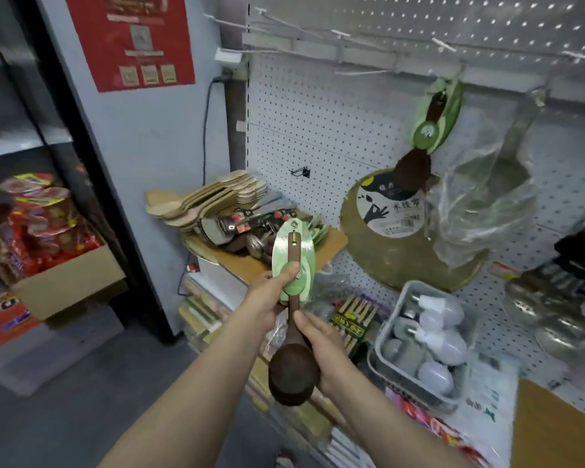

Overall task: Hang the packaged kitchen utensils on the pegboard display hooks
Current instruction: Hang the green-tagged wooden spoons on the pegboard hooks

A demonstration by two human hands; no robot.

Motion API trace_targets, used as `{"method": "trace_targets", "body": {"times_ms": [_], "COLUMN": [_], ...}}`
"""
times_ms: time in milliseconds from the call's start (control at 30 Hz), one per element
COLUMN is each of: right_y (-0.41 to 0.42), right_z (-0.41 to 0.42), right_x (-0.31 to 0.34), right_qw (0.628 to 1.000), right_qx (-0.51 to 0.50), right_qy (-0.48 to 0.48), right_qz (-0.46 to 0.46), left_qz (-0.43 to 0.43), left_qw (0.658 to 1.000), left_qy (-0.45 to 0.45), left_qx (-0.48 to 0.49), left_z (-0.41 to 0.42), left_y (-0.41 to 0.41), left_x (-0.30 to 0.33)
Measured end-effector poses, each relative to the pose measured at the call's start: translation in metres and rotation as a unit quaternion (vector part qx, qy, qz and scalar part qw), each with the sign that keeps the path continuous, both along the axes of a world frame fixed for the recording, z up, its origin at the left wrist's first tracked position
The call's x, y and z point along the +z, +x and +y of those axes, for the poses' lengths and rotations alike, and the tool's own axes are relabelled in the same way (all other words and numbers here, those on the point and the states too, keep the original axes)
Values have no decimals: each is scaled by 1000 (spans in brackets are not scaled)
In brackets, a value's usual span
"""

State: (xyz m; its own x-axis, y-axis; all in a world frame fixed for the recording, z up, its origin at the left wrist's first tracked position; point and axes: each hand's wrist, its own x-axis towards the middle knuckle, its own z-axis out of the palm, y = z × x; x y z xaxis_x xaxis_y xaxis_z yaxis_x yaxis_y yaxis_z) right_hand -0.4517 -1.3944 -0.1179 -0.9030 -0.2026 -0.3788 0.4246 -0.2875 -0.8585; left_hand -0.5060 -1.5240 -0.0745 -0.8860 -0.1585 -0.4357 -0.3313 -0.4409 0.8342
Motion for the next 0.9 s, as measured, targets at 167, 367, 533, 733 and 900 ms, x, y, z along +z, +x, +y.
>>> {"method": "trace_targets", "body": {"times_ms": [167,367,533,733,900], "right_y": [-89,-163,-194,-220,-235], "right_z": [-17,-17,-16,-27,-41], "right_x": [2,-12,-21,-28,-34], "right_qw": [997,990,985,973,964], "right_qx": [-50,-105,-131,-180,-215], "right_qy": [-12,-28,-5,5,8], "right_qz": [-51,-89,-111,-143,-159], "left_qz": [-33,-88,-117,-129,-130], "left_qw": [996,983,977,968,962], "left_qy": [12,-6,-5,-9,-30], "left_qx": [-88,-158,-179,-217,-239], "left_z": [-10,-1,2,0,-12], "left_y": [-99,-186,-229,-267,-289], "left_x": [9,-5,-31,-57,-81]}}
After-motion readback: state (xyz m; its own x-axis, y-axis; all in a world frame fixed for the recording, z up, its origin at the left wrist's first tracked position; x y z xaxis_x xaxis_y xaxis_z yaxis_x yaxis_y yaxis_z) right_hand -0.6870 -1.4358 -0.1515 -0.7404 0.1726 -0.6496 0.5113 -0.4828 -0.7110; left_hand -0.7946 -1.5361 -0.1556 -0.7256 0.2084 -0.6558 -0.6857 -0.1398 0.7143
